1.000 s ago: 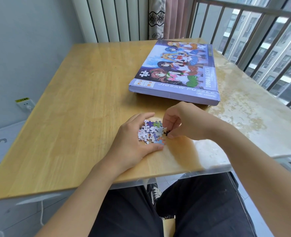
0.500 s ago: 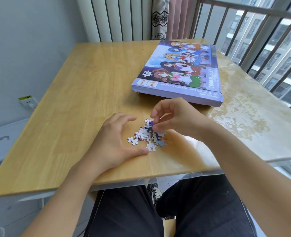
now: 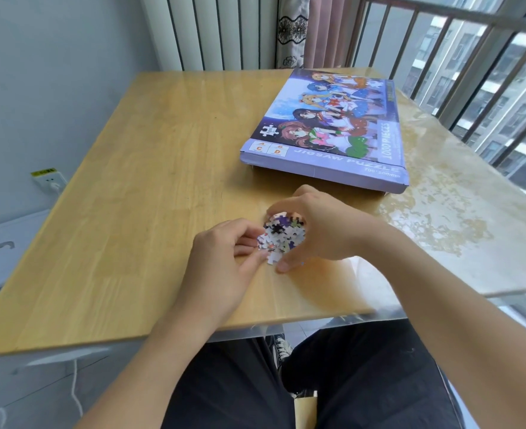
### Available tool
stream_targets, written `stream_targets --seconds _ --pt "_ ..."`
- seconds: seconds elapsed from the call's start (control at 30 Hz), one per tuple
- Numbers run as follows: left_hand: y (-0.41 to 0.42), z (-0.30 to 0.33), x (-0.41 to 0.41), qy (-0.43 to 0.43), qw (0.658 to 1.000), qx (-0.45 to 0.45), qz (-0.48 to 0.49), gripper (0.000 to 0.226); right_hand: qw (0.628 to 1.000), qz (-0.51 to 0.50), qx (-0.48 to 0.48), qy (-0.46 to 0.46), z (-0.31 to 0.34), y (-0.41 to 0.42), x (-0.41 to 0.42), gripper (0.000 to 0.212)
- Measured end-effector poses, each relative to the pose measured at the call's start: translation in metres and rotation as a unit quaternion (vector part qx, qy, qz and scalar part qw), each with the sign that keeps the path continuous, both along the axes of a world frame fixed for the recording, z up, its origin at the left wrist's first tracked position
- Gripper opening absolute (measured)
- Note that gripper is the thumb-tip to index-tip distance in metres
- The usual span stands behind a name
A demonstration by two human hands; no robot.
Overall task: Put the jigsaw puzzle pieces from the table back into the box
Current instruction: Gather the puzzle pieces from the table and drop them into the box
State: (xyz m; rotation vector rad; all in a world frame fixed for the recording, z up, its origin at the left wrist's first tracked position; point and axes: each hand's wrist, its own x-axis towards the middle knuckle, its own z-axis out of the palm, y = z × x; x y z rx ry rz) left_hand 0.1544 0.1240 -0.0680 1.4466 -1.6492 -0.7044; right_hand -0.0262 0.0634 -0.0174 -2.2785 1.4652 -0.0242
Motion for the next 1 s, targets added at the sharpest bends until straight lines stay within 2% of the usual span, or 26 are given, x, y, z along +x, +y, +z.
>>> stream_targets --seconds 0.1,0.2,0.3,0.37,0.4,0.53,0.73,0.83,1.0 --pt "-0.002 0.001 0.003 0.078 0.996 0.045 0.001 0.023 1.0 0.003 -0.019 -0.01 -0.001 -0.006 -0.001 0.078" --pt "-0.006 0.002 0.007 0.119 0.991 0.068 -0.013 0.029 0.999 0.013 -0.033 -0.02 -0.003 -0.009 -0.001 0.066" --pt "-0.008 0.003 0.006 0.133 0.989 0.055 0.02 0.026 0.999 0.013 -0.014 -0.028 -0.001 -0.011 0.0 0.088" --pt "-0.008 0.003 0.007 0.056 0.996 0.02 0.062 0.028 1.0 0.007 0.006 -0.013 0.001 -0.012 0.003 0.103" --pt "-0.007 0.002 0.008 0.028 0.997 0.017 0.068 0.03 1.0 0.008 0.011 0.002 0.002 -0.013 0.005 0.104" --pt "-0.006 0.006 0.003 0.086 0.993 0.075 0.021 0.035 0.999 0.028 -0.021 0.019 0.004 -0.014 0.01 0.079" --pt "-0.006 0.008 -0.001 0.245 0.961 0.129 0.0 0.032 0.998 0.028 -0.047 -0.019 -0.001 -0.015 0.01 0.053" --pt "-0.009 0.008 0.0 0.257 0.959 0.12 0.015 0.03 0.999 0.026 -0.04 -0.026 -0.003 -0.016 0.009 0.047" --pt "-0.018 0.005 0.002 0.219 0.969 0.113 0.023 0.027 0.998 0.021 -0.025 -0.054 -0.004 -0.017 0.008 0.037"
